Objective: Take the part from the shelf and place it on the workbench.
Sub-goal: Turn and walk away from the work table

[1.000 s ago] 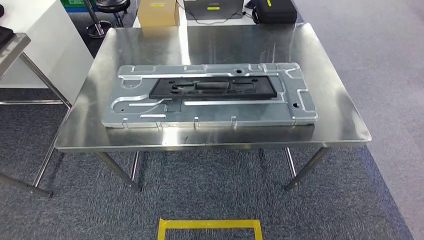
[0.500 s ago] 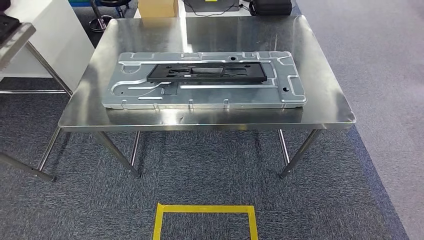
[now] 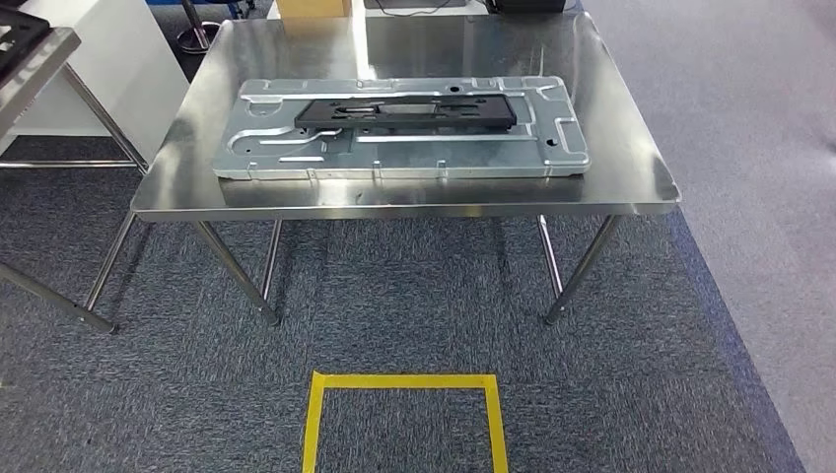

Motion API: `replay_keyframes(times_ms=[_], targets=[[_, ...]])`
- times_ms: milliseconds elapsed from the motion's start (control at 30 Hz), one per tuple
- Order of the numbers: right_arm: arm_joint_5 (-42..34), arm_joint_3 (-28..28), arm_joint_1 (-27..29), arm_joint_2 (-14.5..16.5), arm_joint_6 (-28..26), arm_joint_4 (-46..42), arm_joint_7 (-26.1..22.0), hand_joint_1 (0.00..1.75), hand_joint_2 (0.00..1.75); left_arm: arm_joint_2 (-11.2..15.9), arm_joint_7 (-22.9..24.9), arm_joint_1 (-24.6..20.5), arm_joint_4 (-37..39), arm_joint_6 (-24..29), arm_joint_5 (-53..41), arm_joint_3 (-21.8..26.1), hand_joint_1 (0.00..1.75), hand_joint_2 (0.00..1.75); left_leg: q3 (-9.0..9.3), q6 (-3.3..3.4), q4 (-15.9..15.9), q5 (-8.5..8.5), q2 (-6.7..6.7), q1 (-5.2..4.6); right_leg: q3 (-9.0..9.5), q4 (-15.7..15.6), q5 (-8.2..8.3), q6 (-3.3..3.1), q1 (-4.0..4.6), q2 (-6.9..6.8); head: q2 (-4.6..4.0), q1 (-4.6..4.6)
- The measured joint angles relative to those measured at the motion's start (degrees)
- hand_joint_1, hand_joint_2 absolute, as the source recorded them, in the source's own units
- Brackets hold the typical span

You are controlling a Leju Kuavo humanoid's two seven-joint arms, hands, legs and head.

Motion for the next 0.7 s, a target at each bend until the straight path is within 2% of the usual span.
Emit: replay_keyframes(times_ms=[67, 100, 133, 167, 233, 267, 300, 333, 367, 400, 433, 467, 500, 533, 567, 600, 633, 667, 700], targets=[[-0.3, -0.3, -0.1, 0.0, 0.0, 0.0, -0.1, 0.0, 0.0, -0.1, 0.0, 0.0, 0.0, 0.0, -0.1, 0.0, 0.0, 0.0, -0.83, -0.76, 0.3, 0.72, -0.09, 0.07, -0.31, -1.1, -0.12, -0.98, 0.19, 0.02, 0.0, 0.01], [-0.5, -0.5, -0.1, 0.0, 0.1, 0.0, -0.2, 0.0, 0.0, -0.2, 0.0, 0.1, 0.0, 0.0, -0.1, 0.0, 0.0, 0.0, -1.28, -1.1, 0.7, 0.18, -0.2, 0.2, -0.82, -1.1, 0.35, -1.47, 0.22, -0.06, 0.0, -0.01], [-0.8, -0.8, -0.1, 0.0, 0.2, 0.1, -0.2, 0.0, 0.44, -0.2, 0.0, 0.2, 0.0, 0.0, -0.1, 0.0, 0.0, 0.0, -1.87, -1.39, 1.9, -1.38, -0.31, 0.35, -1.37, -1.1, 0.9, -2.01, 0.23, -0.21, 0.0, -0.02], [-1.1, -1.0, -0.1, 0.0, 0.3, 0.1, -0.3, 0.0, 0.44, -0.3, 0.1, 0.3, 0.0, 0.0, -0.2, 0.0, 0.0, 0.0, -2.69, -1.62, 4.1, -3.91, -0.42, 0.49, -1.98, -1.1, 1.5, -2.44, 0.27, -0.36, 0.0, -0.04], [-2.0, -1.7, -0.1, 0.0, 0.5, 0.1, -0.3, 0.0, 0.44, -0.4, 0.1, 0.3, 0.0, -0.2, -0.5, 0.0, 0.0, 0.0, -4.36, -1.79, 10.9, -9.49, -0.48, 0.59, -3.41, -1.1, 2.69, -2.9, 0.61, -0.39, 0.0, -0.09], [-2.6, -2.2, -0.1, 0.0, 0.6, 0.1, -0.4, 0.0, 0.0, -0.5, 0.1, 0.2, 0.0, -0.3, -0.5, 0.0, 0.0, 0.0, -4.78, -1.73, 14.1, -11.0, -0.5, 0.6, -4.29, -1.0, 3.34, -2.98, 0.81, -0.28, 0.0, -0.1], [-3.2, -2.7, -0.1, 0.0, 0.6, 0.1, -0.6, 0.0, 0.0, -0.5, 0.0, 0.2, 0.0, -0.3, -0.5, 0.0, 0.0, 0.0, -4.43, -1.56, 16.0, -11.06, -0.54, 0.57, -5.22, -0.9, 3.99, -3.0, 1.0, -0.05, 0.0, -0.1], [-3.8, -3.3, -0.1, 0.0, 0.5, 0.1, -0.9, 0.0, 0.0, -0.5, 0.0, 0.2, 0.0, -0.4, -0.5, 0.0, 0.0, 0.0, -3.2, -1.28, 16.1, -9.92, -0.64, 0.49, -6.15, -0.7, 4.63, -2.99, 1.15, 0.28, 0.0, -0.1], [-4.4, -3.9, -0.2, 0.0, 0.4, 0.1, -1.2, 0.0, 0.0, -0.5, -0.2, 0.2, 0.0, -0.5, -0.5, 0.0, 0.0, 0.0, -0.98, -0.87, 14.2, -8.08, -0.99, 0.35, -7.03, -0.6, 5.26, -2.93, 1.25, 0.71, 0.0, -0.11], [-4.8, -4.5, -0.4, 0.1, 0.4, 0.1, -1.5, 0.0, 0.0, -0.5, -0.5, 0.1, 0.0, -0.7, -0.6, 0.0, 0.0, 0.0, 2.05, -0.32, 10.7, -6.61, -1.92, 0.16, -7.73, -0.5, 5.86, -2.85, 1.27, 1.16, 0.0, -0.1], [-5.0, -5.0, -0.5, 0.2, 0.4, 0.1, -1.8, 0.0, 0.0, -0.4, -0.7, 0.0, 0.0, -0.9, -0.7, 0.0, 0.0, 0.0, 5.34, 0.29, 6.2, -6.21, -2.98, -0.01, -8.25, -0.5, 6.43, -2.69, 1.34, 1.6, 0.0, -0.09], [-5.2, -5.4, -0.7, 0.3, 0.4, 0.1, -2.0, 0.0, 0.0, -0.4, -1.0, 0.0, 0.0, -1.1, -0.8, 0.0, 0.0, 0.0, 8.18, 0.71, 2.0, -6.64, -3.93, -0.18, -8.65, -0.5, 7.06, -2.46, 1.31, 2.05, 0.0, -0.08], [-5.2, -5.8, -0.8, 0.5, 0.4, 0.1, -2.2, 0.0, 0.0, -0.4, -1.1, -0.1, 0.0, -1.2, -0.9, 0.0, 0.0, 0.0, 9.95, 1.03, -1.1, -7.39, -4.5, -0.36, -8.95, -0.6, 7.77, -2.15, 1.2, 2.47, 0.0, -0.07], [-5.1, -6.1, -0.8, 0.5, 0.4, 0.1, -2.3, 0.0, 0.0, -0.4, -1.3, -0.1, 0.0, -1.3, -1.0, 0.0, 0.0, 0.0, 10.74, 1.27, -2.8, -7.83, -4.36, -0.51, -9.16, -0.9, 8.53, -1.77, 1.1, 2.91, 0.0, -0.08], [-4.8, -6.3, -0.7, 0.6, 0.3, 0.1, -2.3, 0.0, 0.0, -0.4, -1.3, -0.1, 0.0, -1.3, -1.1, 0.0, 0.0, 0.0, 10.67, 1.46, -3.7, -7.45, -3.9, -0.5, -9.34, -1.3, 9.31, -1.36, 1.05, 3.37, 0.0, -0.08], [-4.4, -6.5, -0.6, 0.6, 0.3, 0.1, -2.3, 0.0, 0.0, -0.5, -1.4, -0.1, 0.0, -1.3, -1.2, 0.0, 0.0, 0.0, 10.32, 1.79, -4.1, -6.62, -3.31, -0.44, -9.59, -1.5, 9.42, -1.03, 1.07, 3.4, 0.0, -0.08], [-4.1, -6.6, -0.6, 0.6, 0.3, 0.1, -2.3, 0.0, 0.0, -0.5, -1.5, -0.2, 0.0, -1.3, -1.2, 0.0, 0.0, 0.0, 9.85, 2.2, -4.5, -5.72, -2.81, -0.32, -9.89, -1.0, 8.36, -0.79, 1.17, 3.03, 0.0, -0.02], [-3.7, -6.6, -0.5, 0.6, 0.4, 0.1, -2.3, 0.0, 0.0, -0.6, -1.5, -0.2, 0.0, -1.4, -1.3, -0.1, 0.0, 0.0, 9.22, 2.51, -4.9, -4.81, -2.34, -0.17, -10.35, 0.5, 6.14, -0.61, 1.26, 2.37, 0.0, 0.05], [-3.5, -6.6, -0.6, 0.6, 0.4, 0.1, -2.3, 0.0, 0.0, -0.6, -1.6, -0.2, 0.0, -1.4, -1.4, -0.1, 0.0, 0.0, 8.5, 2.73, -4.9, -4.07, -1.91, -0.21, -10.94, 3.2, 2.93, -0.49, 1.18, 1.53, 0.0, 0.1]])
